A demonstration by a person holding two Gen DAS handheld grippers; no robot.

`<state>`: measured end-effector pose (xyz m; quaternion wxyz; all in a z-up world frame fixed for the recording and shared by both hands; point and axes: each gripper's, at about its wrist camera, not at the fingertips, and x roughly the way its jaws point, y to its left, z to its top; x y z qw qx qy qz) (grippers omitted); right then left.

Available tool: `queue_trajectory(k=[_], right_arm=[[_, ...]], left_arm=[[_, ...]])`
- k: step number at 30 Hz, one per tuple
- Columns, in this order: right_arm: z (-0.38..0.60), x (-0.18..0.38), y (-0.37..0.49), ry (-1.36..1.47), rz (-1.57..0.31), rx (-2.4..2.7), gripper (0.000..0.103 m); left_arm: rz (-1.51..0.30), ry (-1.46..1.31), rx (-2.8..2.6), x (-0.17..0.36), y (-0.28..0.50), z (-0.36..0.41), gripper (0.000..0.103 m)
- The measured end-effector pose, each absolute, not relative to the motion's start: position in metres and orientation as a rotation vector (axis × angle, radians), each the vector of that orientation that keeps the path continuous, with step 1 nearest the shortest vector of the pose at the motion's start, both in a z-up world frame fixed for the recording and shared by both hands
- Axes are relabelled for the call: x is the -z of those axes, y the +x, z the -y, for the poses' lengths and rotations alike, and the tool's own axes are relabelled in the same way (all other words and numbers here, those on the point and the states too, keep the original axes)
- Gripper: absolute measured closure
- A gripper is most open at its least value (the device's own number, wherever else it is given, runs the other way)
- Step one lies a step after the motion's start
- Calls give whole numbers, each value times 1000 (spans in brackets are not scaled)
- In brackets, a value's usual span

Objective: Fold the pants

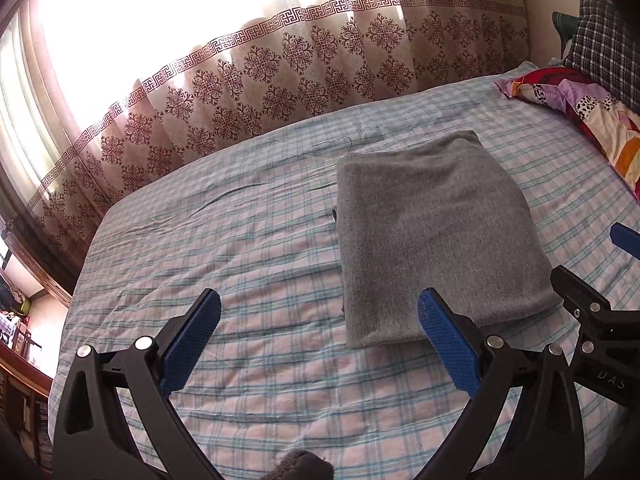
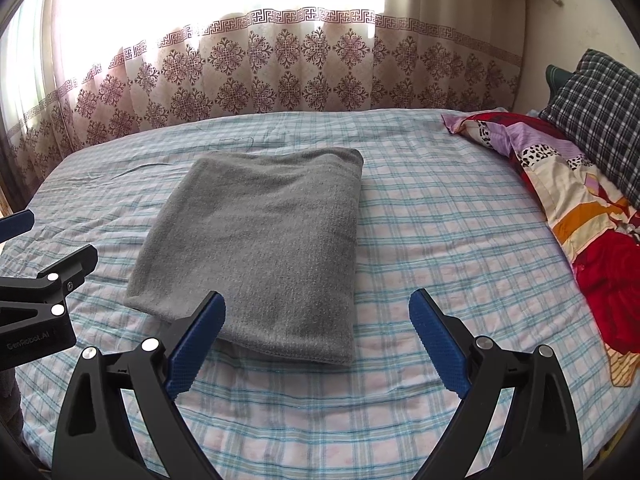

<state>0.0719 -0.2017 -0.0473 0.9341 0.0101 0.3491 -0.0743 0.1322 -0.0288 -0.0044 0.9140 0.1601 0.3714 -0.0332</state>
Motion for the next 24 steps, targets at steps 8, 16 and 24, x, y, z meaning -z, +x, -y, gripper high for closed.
queue_trajectory(k=[8,16,24], right_arm=[[204,49,73,19,-720,161,11],[206,50,73,24,-722,167,11],[209,50,75,27,-724,174,11]], left_arm=[[-781,336,67,9,137,30,3],[-786,344,70,12,139,31,3],[-787,346,73,13,141,32,3]])
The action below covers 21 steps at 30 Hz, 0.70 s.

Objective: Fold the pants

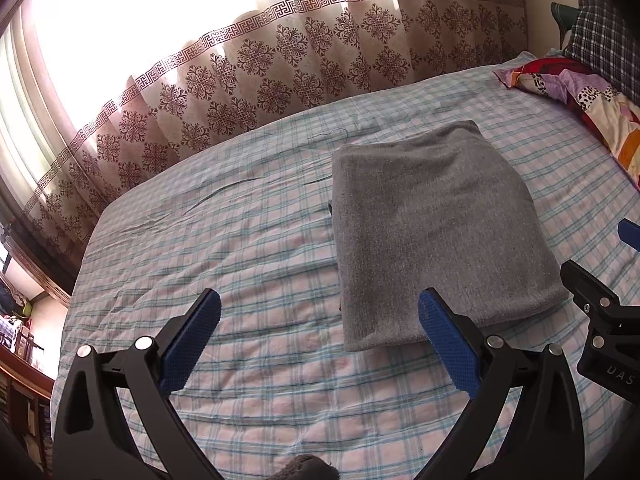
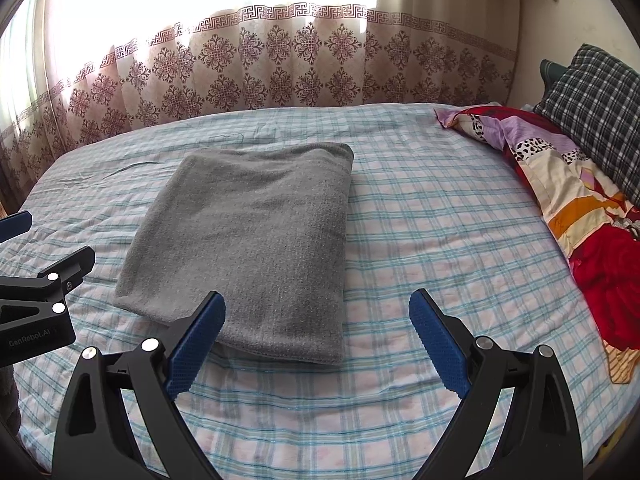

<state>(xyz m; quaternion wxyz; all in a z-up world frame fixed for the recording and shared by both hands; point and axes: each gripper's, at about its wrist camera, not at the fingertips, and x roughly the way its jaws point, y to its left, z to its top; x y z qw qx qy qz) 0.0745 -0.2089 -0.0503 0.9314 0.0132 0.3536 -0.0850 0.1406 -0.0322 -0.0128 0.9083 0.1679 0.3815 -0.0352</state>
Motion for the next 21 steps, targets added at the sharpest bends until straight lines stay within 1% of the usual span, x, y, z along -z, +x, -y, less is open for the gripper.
queue_trajectory(k=[17,21], right_arm=[[211,56,77,25,-738,180,11],[215,63,80,33,-758,186,11]], left_arm=[[-781,354,104,18,146,36,3],[-808,344,115,25,150,35,3]])
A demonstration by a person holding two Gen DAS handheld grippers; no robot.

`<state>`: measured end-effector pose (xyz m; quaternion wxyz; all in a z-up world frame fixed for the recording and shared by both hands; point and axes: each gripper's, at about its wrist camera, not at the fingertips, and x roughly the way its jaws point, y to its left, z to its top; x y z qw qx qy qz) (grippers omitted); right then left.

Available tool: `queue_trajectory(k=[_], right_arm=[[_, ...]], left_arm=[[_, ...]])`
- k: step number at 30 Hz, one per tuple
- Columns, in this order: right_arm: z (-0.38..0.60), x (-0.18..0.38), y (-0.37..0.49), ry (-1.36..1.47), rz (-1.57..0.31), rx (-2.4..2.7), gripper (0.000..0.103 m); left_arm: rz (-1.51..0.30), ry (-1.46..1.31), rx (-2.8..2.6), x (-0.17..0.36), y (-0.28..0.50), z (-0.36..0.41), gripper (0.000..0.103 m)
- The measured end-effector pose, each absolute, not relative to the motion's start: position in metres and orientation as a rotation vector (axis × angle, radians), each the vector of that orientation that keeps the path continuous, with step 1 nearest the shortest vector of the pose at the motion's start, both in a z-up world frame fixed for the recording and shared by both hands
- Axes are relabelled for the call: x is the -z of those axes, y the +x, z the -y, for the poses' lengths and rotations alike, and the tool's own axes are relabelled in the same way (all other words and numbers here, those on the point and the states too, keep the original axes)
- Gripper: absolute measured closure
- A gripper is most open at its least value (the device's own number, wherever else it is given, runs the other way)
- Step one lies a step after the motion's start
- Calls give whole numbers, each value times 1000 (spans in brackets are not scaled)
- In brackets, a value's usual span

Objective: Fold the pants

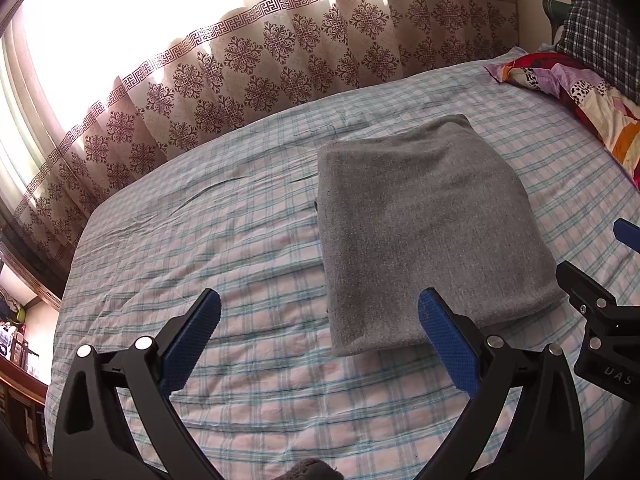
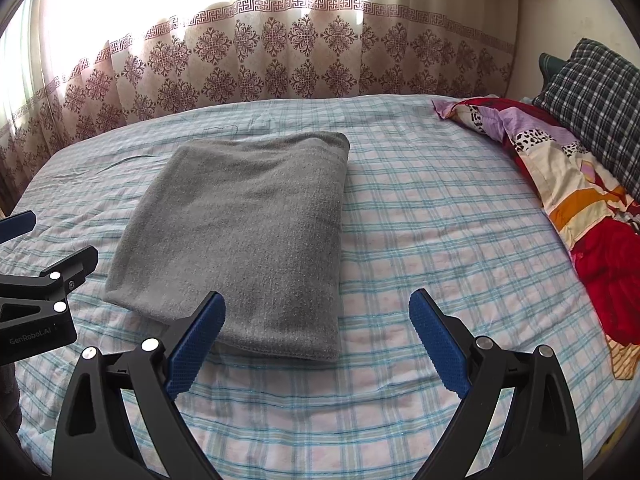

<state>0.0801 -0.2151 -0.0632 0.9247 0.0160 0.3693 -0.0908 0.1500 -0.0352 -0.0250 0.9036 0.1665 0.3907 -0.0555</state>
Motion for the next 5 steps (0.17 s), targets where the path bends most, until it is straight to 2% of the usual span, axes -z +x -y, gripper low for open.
queue_trajectory(k=[5], right_arm=[[226,71,85,53,-782,202,11]], left_arm=[[-889,274,95,46,167,18,3]])
